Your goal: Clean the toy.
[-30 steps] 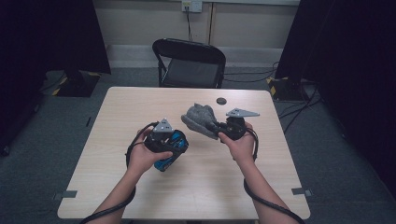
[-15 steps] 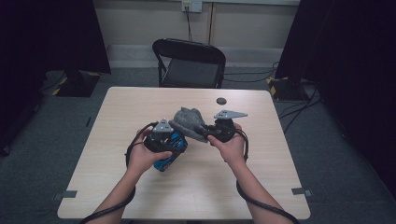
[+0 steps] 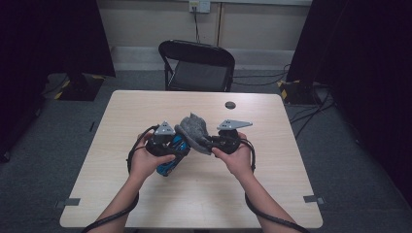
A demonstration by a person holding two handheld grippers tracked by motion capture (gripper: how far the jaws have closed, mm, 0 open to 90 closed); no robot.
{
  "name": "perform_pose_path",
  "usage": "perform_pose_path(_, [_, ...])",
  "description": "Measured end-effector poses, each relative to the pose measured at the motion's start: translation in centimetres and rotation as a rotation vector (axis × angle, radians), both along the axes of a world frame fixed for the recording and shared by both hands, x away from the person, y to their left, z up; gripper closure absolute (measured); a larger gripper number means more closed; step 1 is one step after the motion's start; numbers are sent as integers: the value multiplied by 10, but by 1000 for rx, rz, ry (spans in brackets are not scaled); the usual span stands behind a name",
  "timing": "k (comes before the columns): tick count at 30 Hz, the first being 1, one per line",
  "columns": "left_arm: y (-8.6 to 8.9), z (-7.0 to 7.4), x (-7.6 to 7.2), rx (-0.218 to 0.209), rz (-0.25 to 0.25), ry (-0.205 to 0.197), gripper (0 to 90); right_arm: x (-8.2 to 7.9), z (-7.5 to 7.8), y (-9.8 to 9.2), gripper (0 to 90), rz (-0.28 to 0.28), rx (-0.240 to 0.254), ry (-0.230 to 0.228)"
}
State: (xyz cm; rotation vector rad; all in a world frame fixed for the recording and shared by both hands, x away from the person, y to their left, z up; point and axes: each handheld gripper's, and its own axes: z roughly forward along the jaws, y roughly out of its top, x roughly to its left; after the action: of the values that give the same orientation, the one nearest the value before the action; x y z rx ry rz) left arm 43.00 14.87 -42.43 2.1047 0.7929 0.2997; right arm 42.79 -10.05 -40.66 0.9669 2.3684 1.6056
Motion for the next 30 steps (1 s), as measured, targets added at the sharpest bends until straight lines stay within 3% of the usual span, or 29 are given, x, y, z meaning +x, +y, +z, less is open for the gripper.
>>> perform_pose_path(22, [14,1,4,-9,54,0,255,-21,-11,-5,751,94,-10,5])
perform_pose_path(30, [22,6,5,-30,73,-8,256,-26,-16,-19,750,86,-11,9])
